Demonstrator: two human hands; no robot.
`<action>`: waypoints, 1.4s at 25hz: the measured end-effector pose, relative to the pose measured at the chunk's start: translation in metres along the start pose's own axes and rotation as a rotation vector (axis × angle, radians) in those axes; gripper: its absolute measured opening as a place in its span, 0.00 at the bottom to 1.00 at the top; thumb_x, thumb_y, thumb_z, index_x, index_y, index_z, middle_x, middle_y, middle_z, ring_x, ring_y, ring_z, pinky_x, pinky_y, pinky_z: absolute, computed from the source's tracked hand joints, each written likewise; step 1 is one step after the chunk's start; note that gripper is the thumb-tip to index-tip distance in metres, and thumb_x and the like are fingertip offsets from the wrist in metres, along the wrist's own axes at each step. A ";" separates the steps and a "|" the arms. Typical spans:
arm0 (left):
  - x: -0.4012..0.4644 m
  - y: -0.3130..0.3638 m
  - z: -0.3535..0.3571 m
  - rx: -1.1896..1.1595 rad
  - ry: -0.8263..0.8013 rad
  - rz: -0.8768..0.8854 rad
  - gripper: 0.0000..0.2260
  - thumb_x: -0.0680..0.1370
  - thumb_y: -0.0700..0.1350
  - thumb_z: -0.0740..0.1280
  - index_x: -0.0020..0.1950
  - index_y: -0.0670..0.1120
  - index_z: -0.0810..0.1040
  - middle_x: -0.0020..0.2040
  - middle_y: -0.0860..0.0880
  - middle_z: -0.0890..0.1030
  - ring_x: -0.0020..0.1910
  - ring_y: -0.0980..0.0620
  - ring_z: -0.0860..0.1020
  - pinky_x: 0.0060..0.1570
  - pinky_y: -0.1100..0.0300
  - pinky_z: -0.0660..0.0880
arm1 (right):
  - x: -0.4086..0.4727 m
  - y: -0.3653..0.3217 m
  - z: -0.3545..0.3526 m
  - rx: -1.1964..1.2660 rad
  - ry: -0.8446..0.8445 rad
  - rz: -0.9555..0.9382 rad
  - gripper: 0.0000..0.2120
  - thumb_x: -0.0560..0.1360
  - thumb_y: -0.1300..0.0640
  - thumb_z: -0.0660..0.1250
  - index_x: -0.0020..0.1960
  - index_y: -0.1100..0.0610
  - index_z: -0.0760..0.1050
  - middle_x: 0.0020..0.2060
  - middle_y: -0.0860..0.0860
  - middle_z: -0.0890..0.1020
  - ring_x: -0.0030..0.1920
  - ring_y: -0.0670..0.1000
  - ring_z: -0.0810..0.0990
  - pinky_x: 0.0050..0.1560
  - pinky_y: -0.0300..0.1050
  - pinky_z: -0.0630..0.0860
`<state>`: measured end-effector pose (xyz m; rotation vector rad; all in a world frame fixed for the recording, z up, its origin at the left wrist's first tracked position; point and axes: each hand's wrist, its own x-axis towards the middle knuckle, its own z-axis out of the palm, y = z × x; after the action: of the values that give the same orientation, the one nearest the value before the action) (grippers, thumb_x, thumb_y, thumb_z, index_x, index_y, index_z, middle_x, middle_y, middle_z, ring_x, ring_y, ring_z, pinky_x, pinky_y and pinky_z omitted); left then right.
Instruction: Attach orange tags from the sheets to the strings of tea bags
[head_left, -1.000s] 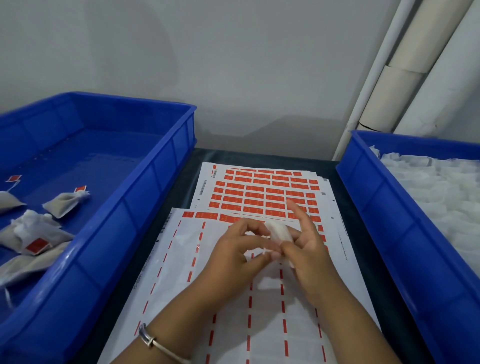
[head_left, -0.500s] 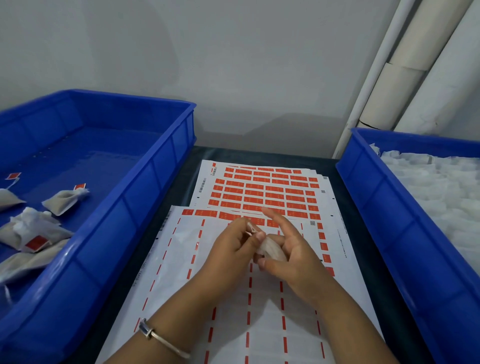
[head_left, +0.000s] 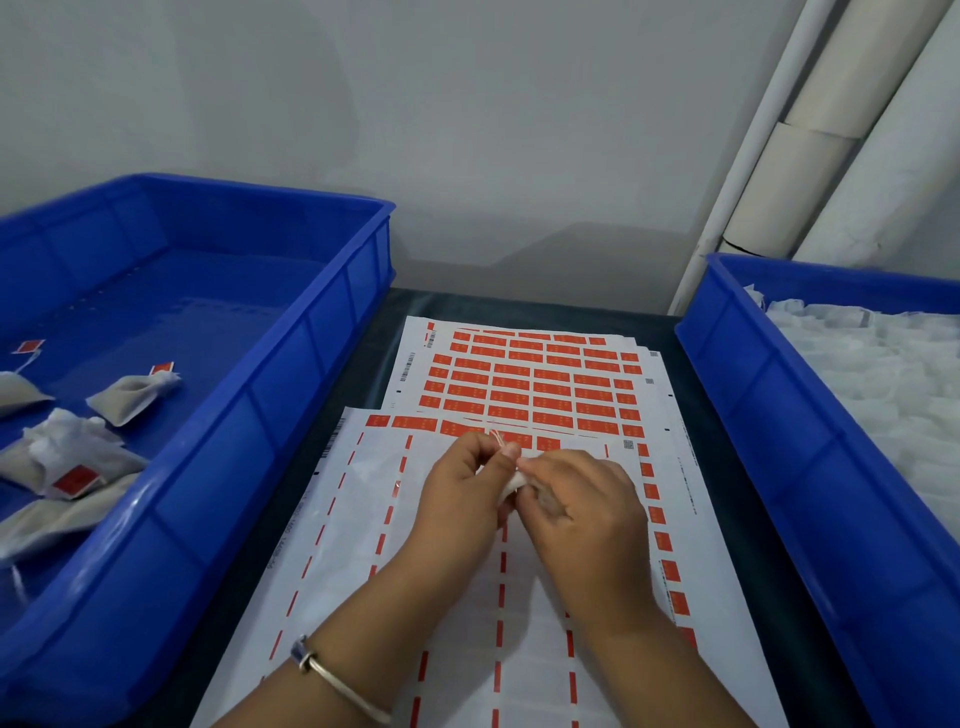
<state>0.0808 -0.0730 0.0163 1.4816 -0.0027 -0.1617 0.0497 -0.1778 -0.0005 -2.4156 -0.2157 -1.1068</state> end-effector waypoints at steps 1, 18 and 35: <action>0.000 0.001 0.000 -0.018 0.010 -0.006 0.07 0.79 0.46 0.62 0.42 0.48 0.75 0.38 0.53 0.79 0.31 0.58 0.78 0.29 0.72 0.72 | 0.000 -0.001 0.000 -0.025 -0.008 -0.011 0.14 0.68 0.54 0.70 0.48 0.62 0.83 0.42 0.55 0.85 0.41 0.54 0.84 0.47 0.45 0.77; 0.005 0.001 -0.012 0.393 -0.050 0.216 0.15 0.74 0.35 0.68 0.36 0.56 0.76 0.48 0.64 0.75 0.48 0.62 0.76 0.40 0.79 0.71 | 0.022 0.007 -0.020 1.449 -0.585 1.379 0.15 0.63 0.62 0.68 0.50 0.59 0.75 0.34 0.55 0.77 0.31 0.49 0.75 0.36 0.45 0.72; 0.009 0.001 -0.021 0.497 0.263 0.305 0.03 0.71 0.52 0.71 0.41 0.60 0.77 0.38 0.68 0.74 0.38 0.61 0.76 0.37 0.72 0.70 | 0.024 0.009 -0.019 1.090 -0.462 1.280 0.10 0.74 0.67 0.65 0.52 0.55 0.78 0.48 0.55 0.81 0.43 0.53 0.77 0.39 0.44 0.77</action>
<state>0.0919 -0.0532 0.0148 1.9667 -0.0595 0.3029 0.0559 -0.1960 0.0249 -1.2511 0.4390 0.1920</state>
